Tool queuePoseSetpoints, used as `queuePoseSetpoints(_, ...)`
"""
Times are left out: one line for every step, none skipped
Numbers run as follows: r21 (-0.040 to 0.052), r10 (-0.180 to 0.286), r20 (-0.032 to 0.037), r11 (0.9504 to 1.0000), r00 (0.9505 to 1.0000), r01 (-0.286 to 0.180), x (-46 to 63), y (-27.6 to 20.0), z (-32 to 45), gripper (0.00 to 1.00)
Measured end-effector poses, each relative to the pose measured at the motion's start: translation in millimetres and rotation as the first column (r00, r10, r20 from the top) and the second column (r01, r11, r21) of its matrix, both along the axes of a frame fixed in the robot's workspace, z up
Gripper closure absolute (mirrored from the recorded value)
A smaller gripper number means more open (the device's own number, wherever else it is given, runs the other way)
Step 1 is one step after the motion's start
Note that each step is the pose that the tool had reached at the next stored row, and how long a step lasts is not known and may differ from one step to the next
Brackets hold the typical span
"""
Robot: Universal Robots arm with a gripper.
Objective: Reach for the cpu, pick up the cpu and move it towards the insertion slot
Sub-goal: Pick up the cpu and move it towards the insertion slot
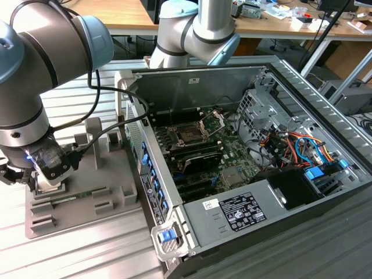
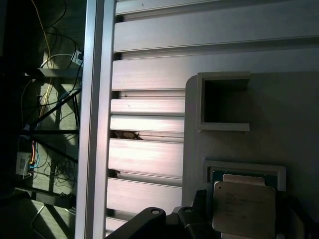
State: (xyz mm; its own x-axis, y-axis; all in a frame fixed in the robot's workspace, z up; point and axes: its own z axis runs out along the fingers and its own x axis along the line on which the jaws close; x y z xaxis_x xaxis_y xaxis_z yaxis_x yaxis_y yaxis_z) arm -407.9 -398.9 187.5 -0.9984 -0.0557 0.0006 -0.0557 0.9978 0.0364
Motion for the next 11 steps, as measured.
queuePoseSetpoints(0.0, 0.0, -0.0001, 1.0, 1.0, 0.0, 0.0, 0.0, 0.0, 0.35)
queuePoseSetpoints(-0.0001, 0.0, -0.0004, 1.0, 1.0, 0.0, -0.1, 0.0, 0.1, 0.42)
queuePoseSetpoints(-0.0001, 0.0, -0.0002, 1.0, 1.0, 0.0, -0.1, 0.0, 0.0, 0.45)
queuePoseSetpoints(0.0, 0.0, 0.0, 1.0, 1.0, 0.0, 0.0, 0.0, -0.1, 0.45)
queuePoseSetpoints(0.0, 0.0, 0.0, 1.0, 1.0, 0.0, 0.0, 0.0, -0.1, 0.45)
queuePoseSetpoints(0.0, 0.0, 0.0, 1.0, 1.0, 0.0, 0.0, 0.0, -0.1, 0.45)
queuePoseSetpoints(0.0, 0.0, 0.0, 1.0, 1.0, 0.0, 0.0, 0.0, -0.1, 0.45)
queuePoseSetpoints(0.0, 0.0, 0.0, 1.0, 1.0, 0.0, 0.0, 0.0, -0.1, 0.45)
queuePoseSetpoints(-0.0001, 0.0, 0.0, 1.0, 1.0, 0.0, 0.0, 0.0, -0.1, 0.45)
queuePoseSetpoints(0.0, 0.0, 0.0, 1.0, 1.0, 0.0, 0.0, 0.0, -0.1, 0.45)
queuePoseSetpoints(0.0, 0.0, 0.0, 1.0, 1.0, 0.0, 0.0, 0.0, -0.2, 0.45)
